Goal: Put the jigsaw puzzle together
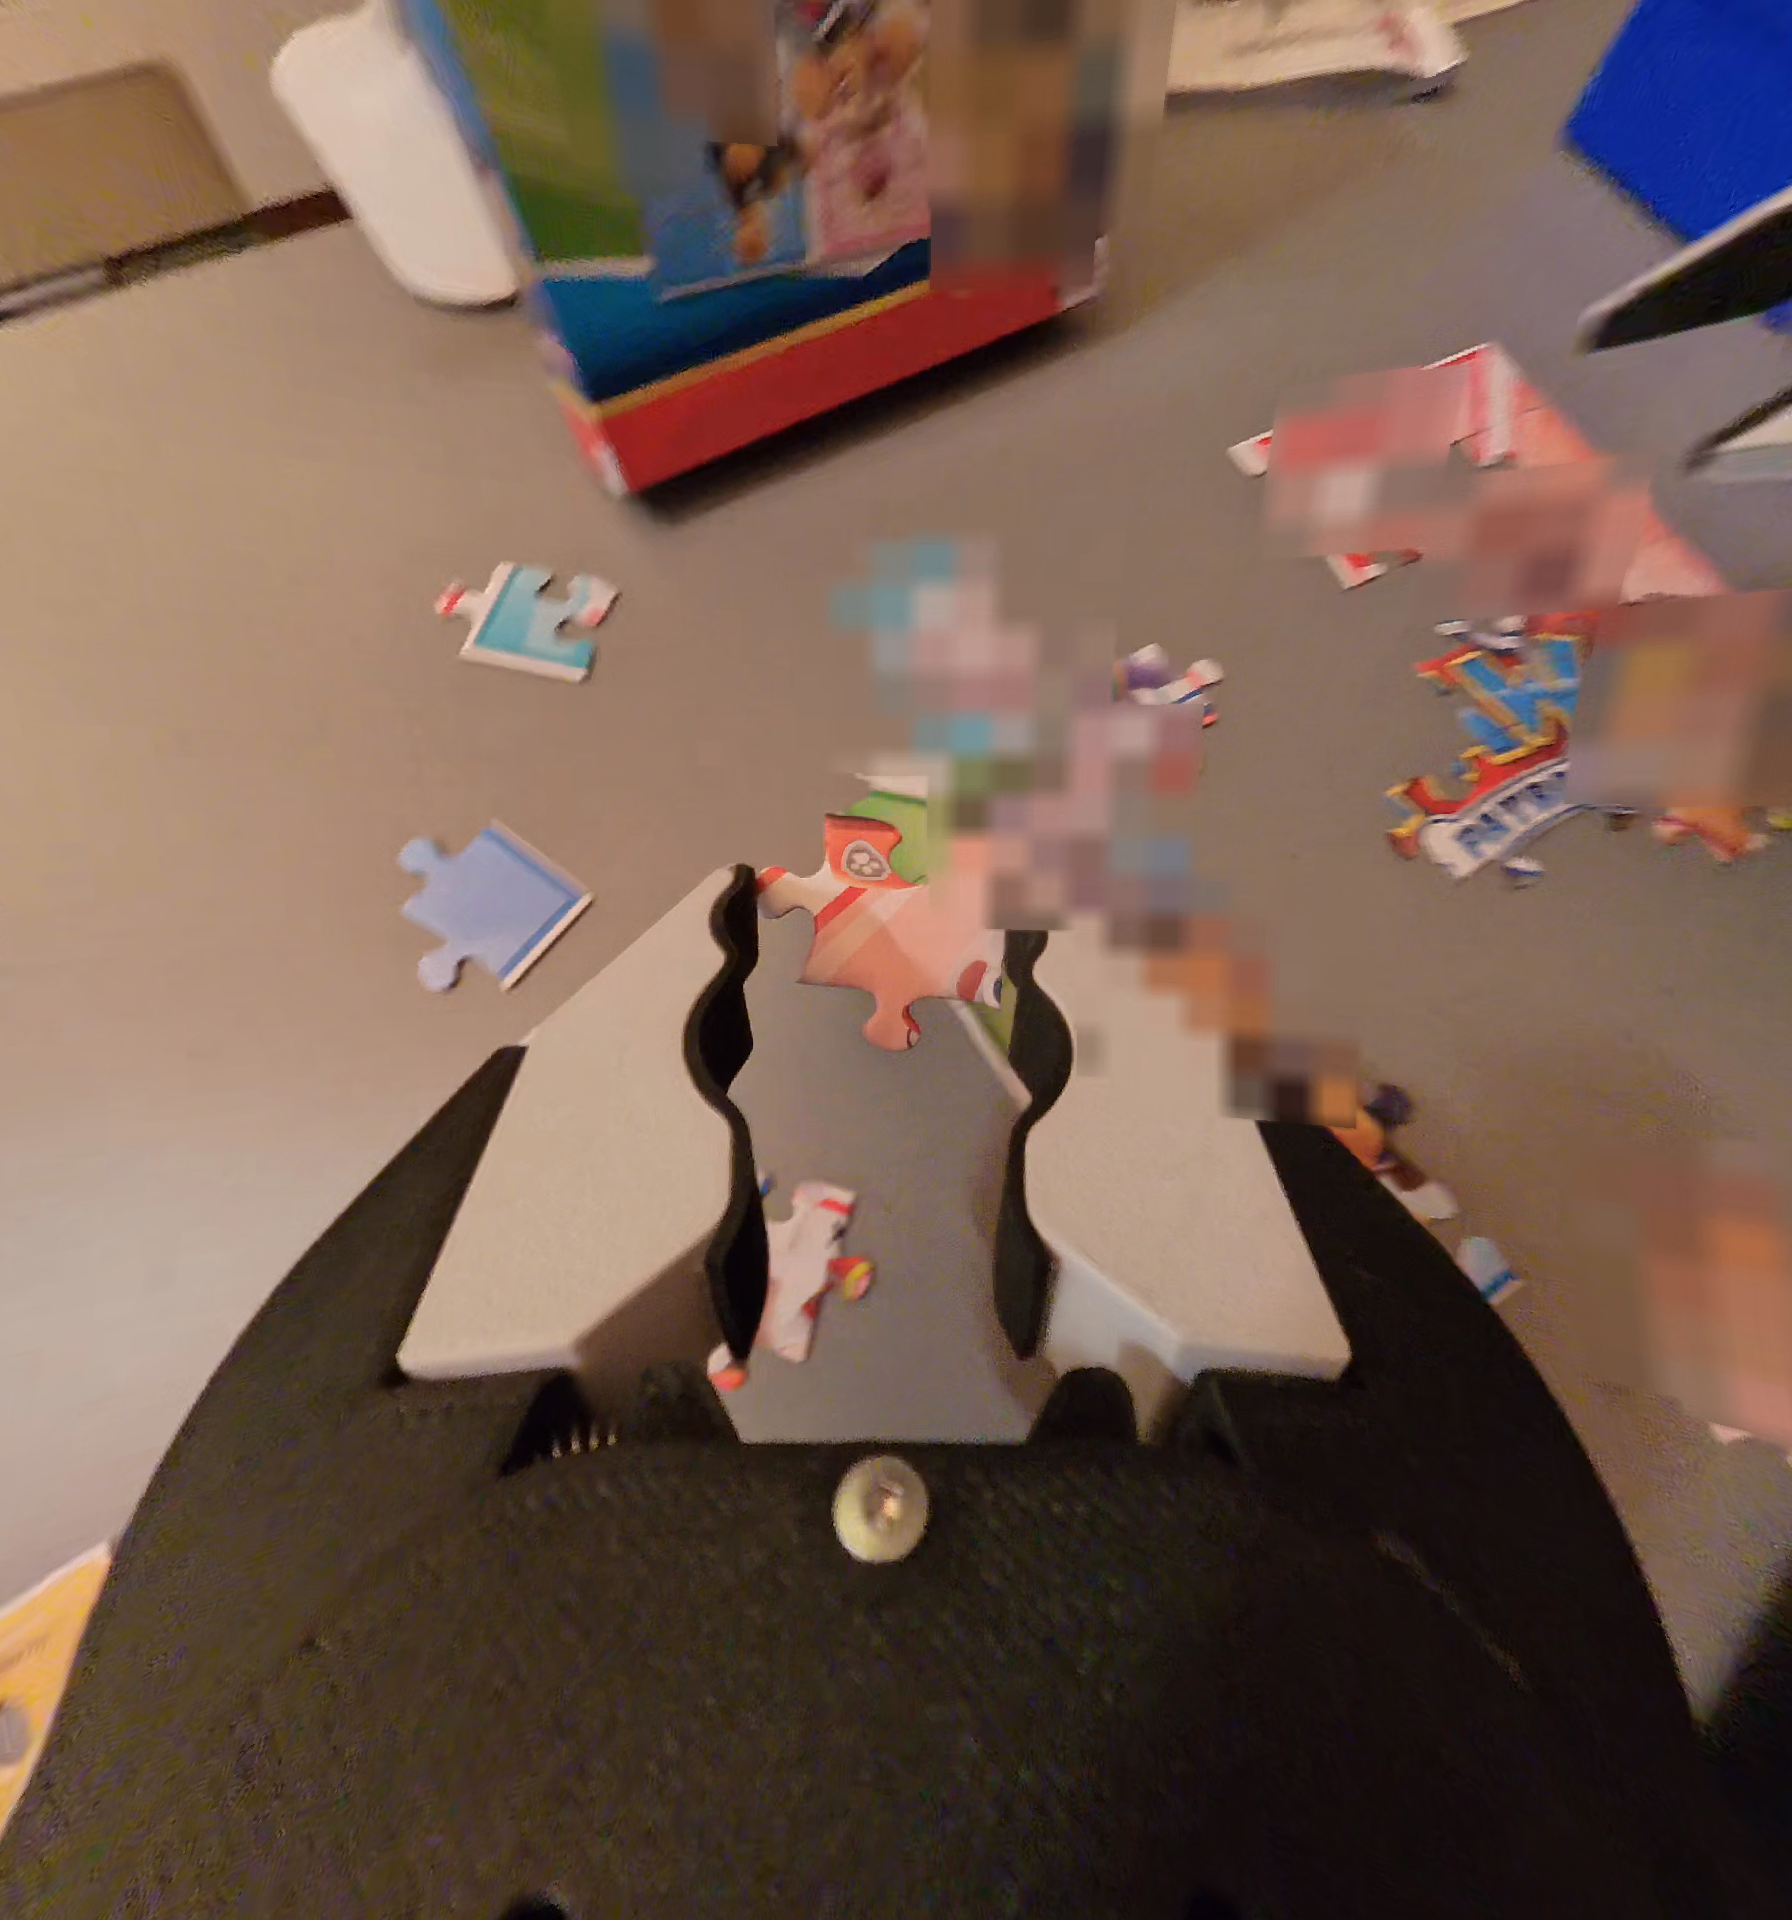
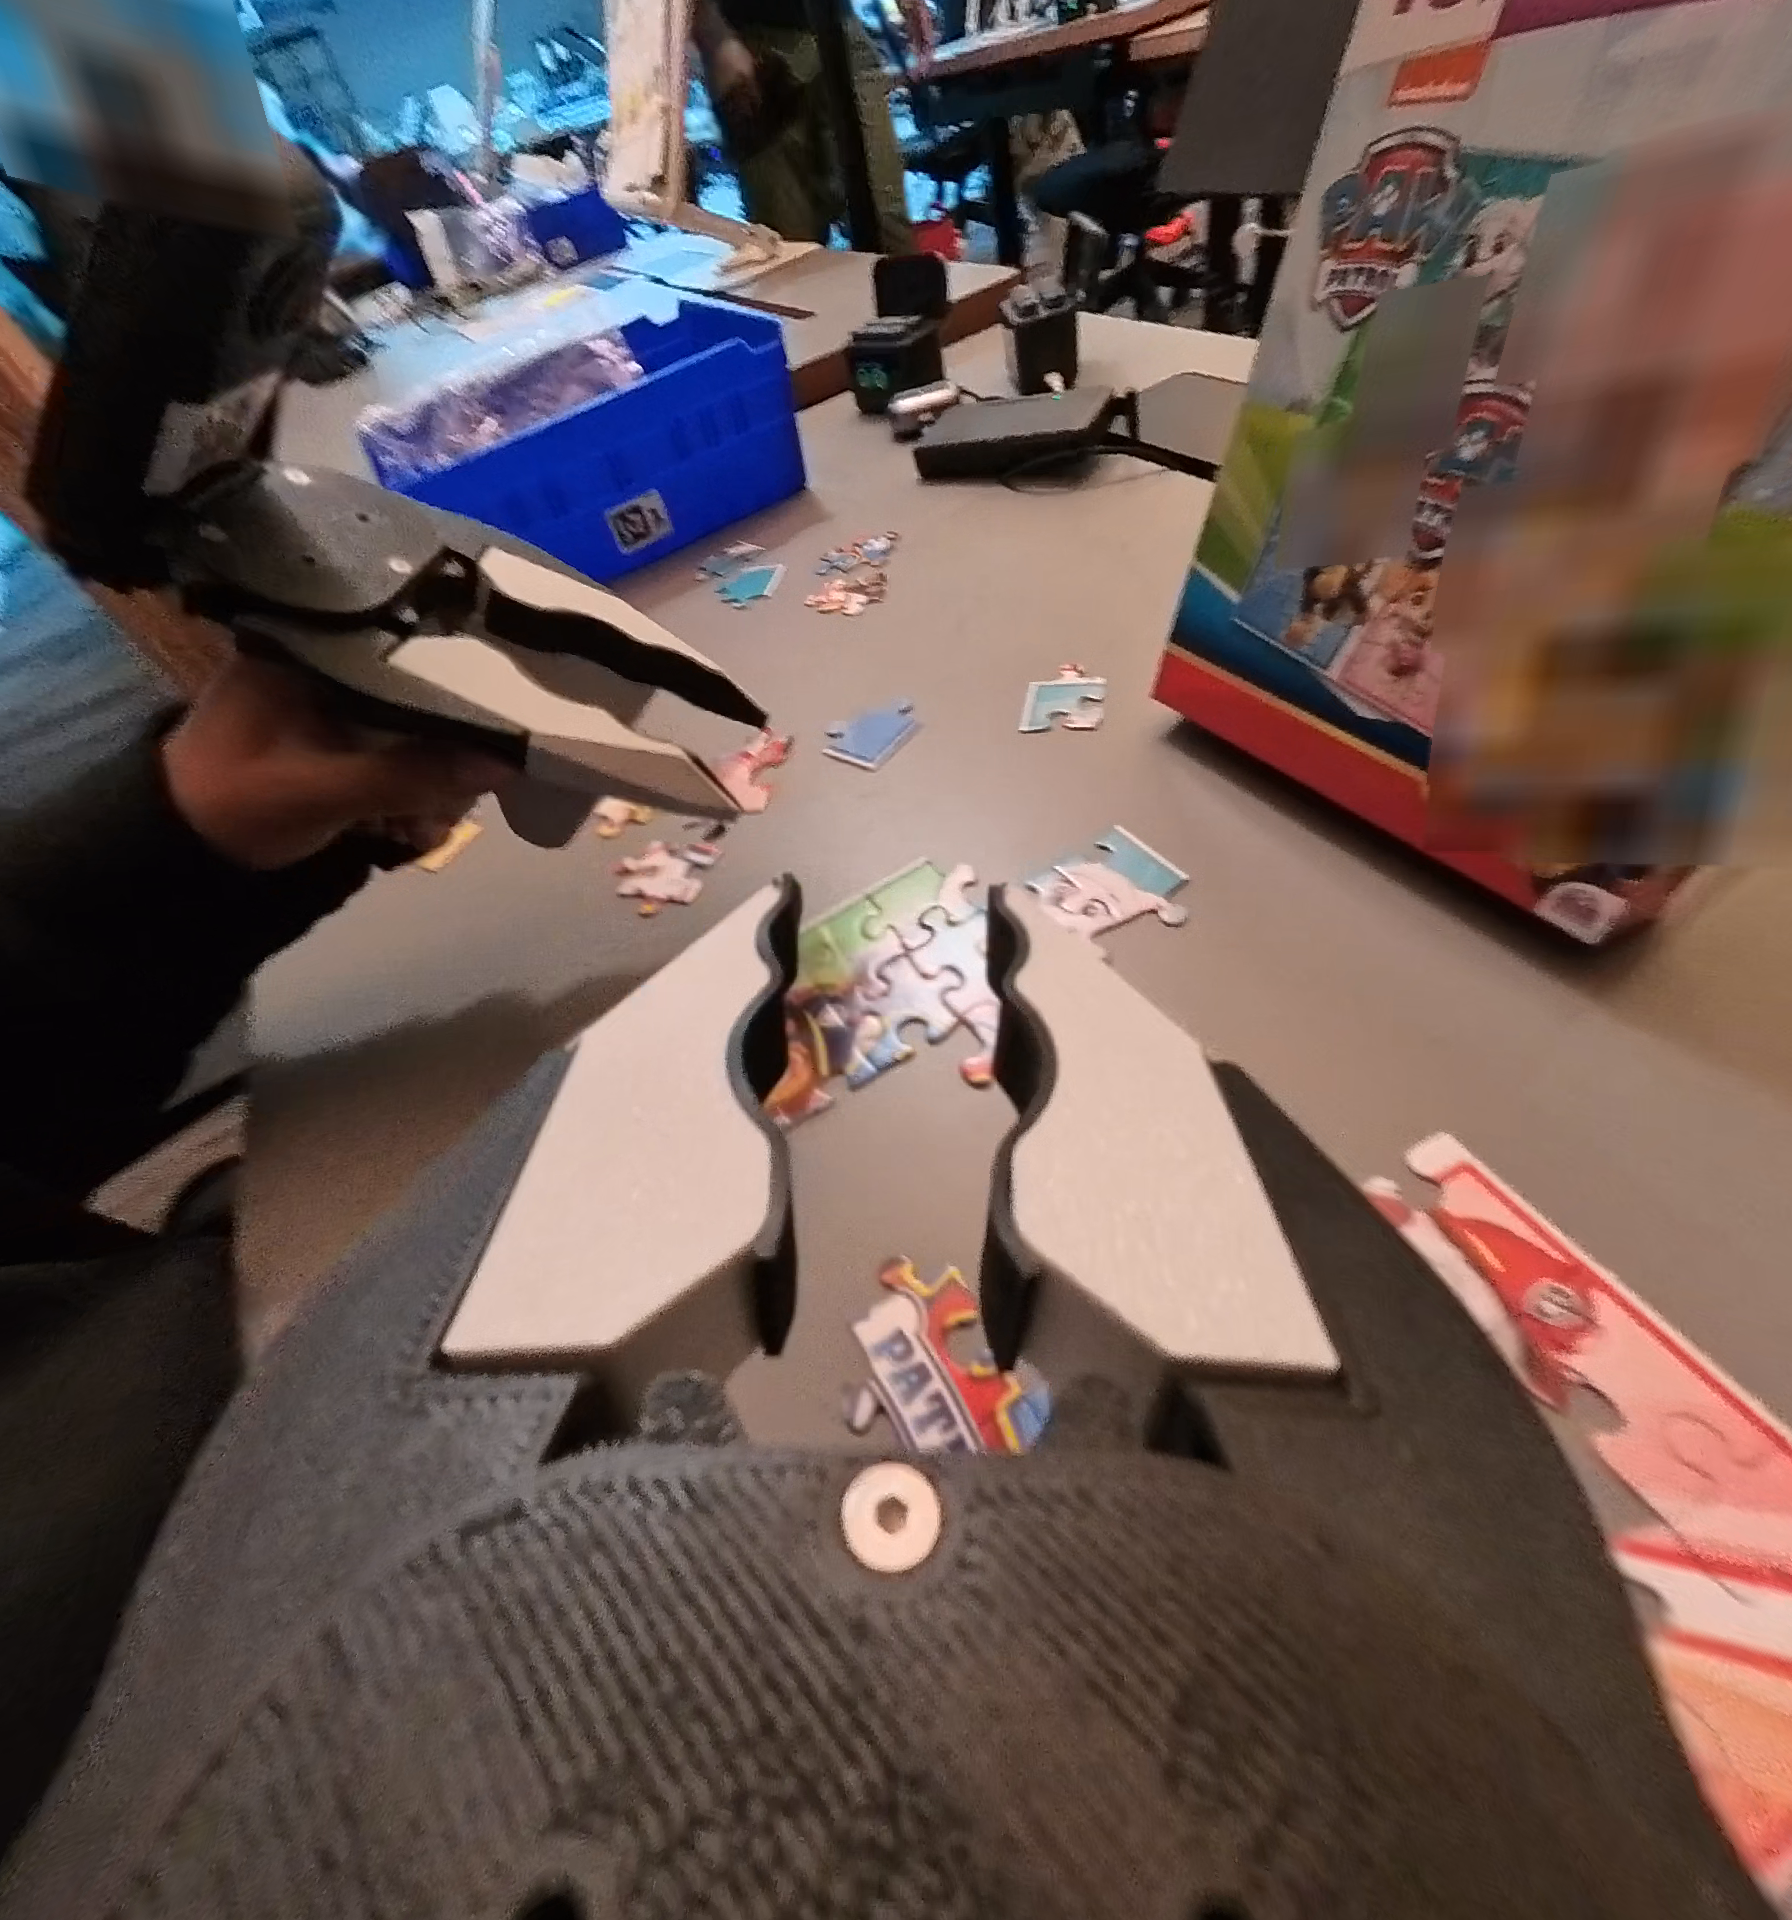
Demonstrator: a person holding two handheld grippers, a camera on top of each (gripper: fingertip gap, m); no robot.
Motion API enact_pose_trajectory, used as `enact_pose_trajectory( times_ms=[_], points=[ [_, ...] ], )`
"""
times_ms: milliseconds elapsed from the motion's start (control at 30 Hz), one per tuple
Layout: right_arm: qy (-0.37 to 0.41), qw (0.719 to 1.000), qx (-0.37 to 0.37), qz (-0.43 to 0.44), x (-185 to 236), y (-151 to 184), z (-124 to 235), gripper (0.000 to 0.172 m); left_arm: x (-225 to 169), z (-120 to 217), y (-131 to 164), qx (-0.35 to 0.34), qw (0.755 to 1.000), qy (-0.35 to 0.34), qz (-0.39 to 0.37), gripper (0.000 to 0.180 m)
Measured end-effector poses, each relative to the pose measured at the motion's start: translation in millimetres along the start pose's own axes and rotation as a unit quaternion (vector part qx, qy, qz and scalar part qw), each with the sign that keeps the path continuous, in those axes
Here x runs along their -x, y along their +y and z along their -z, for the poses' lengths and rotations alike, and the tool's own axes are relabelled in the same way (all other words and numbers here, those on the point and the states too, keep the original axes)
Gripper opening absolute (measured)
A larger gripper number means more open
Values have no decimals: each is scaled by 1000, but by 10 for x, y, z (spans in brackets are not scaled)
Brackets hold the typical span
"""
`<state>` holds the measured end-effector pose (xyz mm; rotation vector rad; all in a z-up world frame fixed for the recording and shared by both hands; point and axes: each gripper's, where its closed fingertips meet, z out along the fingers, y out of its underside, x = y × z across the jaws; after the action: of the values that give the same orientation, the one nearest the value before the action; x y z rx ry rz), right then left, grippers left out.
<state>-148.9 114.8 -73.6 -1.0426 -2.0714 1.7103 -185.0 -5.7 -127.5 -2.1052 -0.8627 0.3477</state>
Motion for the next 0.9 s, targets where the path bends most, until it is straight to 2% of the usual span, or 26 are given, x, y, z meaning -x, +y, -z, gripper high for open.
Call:
enact_pose_trajectory(
  times_ms=[200, 367, 467, 500, 533, 600, 733, 833, 900],
  points=[
    [-101, 991, -9, -86, 219, -30, -130, 33, -611, 97, -283, -47, 995, 62, -66, 45],
    [-175, 968, -7, -181, 369, 38, -143, 37, -1063, 154, -386, -76, 984, 126, -97, 45],
    [-232, 943, 18, -236, 505, 150, -93, 25, -1262, 146, -375, -80, 978, 154, -119, 45],
    [-245, 938, 22, -245, 539, 186, -64, 11, -1316, 142, -369, -82, 975, 161, -126, 45],
    [-248, 935, 20, -253, 547, 213, -38, 5, -1362, 138, -362, -83, 974, 168, -130, 46],
    [-252, 930, 7, -268, 542, 235, 35, 0, -1425, 117, -348, -84, 972, 177, -132, 44],
    [-229, 929, -34, -289, 425, 215, 190, 0, -1498, 57, -346, -87, 971, 202, -97, 54],
    [-198, 937, -77, -276, 319, 138, 309, 0, -1545, 17, -366, -93, 965, 243, -22, 55],
    [-195, 939, -113, -259, 319, 34, 398, 0, -1616, 10, -379, -93, 950, 296, 45, 56]
  ],
)
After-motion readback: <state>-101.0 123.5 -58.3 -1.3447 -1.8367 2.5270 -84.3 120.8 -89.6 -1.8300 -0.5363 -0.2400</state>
